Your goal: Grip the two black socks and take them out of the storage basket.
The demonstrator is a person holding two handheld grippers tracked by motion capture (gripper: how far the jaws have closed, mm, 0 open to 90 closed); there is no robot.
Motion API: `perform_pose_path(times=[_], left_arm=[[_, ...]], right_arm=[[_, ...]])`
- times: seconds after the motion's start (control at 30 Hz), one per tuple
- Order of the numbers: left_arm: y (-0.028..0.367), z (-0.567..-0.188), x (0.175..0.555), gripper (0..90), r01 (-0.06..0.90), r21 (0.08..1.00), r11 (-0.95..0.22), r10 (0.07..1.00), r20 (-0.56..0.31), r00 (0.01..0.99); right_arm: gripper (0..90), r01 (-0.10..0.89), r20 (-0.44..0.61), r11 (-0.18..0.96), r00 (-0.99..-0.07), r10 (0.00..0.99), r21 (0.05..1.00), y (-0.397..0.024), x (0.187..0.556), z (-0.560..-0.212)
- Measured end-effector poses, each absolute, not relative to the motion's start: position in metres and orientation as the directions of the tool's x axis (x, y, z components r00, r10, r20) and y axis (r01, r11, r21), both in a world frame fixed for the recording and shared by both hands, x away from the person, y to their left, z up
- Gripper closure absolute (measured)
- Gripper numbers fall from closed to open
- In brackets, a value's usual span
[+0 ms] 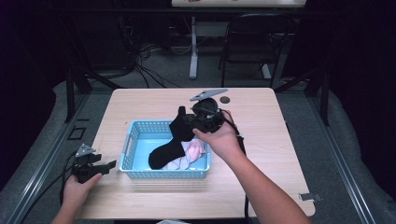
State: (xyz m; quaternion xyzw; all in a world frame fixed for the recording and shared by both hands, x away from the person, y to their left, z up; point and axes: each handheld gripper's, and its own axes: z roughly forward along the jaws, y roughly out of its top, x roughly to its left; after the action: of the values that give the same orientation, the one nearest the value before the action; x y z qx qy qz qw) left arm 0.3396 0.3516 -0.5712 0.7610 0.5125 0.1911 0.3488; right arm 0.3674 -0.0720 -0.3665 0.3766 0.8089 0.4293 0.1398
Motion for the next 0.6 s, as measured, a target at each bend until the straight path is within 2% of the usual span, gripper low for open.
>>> perform_pose_path(times=[0.23,0.6], left_arm=[[0.351,-0.572,0.34,25.1,0.647,0.727,-0.231,0.914,-0.067,0.401],[0.351,-0.572,0.34,25.1,0.647,0.725,-0.236,0.913,-0.063,0.403]], right_arm=[[87.0,0.493,0.083,0.312,-0.628,0.774,0.812,-0.108,0.36,-0.36],[87.0,0.524,0.103,0.254,-0.559,0.823,0.813,-0.148,0.353,-0.368]])
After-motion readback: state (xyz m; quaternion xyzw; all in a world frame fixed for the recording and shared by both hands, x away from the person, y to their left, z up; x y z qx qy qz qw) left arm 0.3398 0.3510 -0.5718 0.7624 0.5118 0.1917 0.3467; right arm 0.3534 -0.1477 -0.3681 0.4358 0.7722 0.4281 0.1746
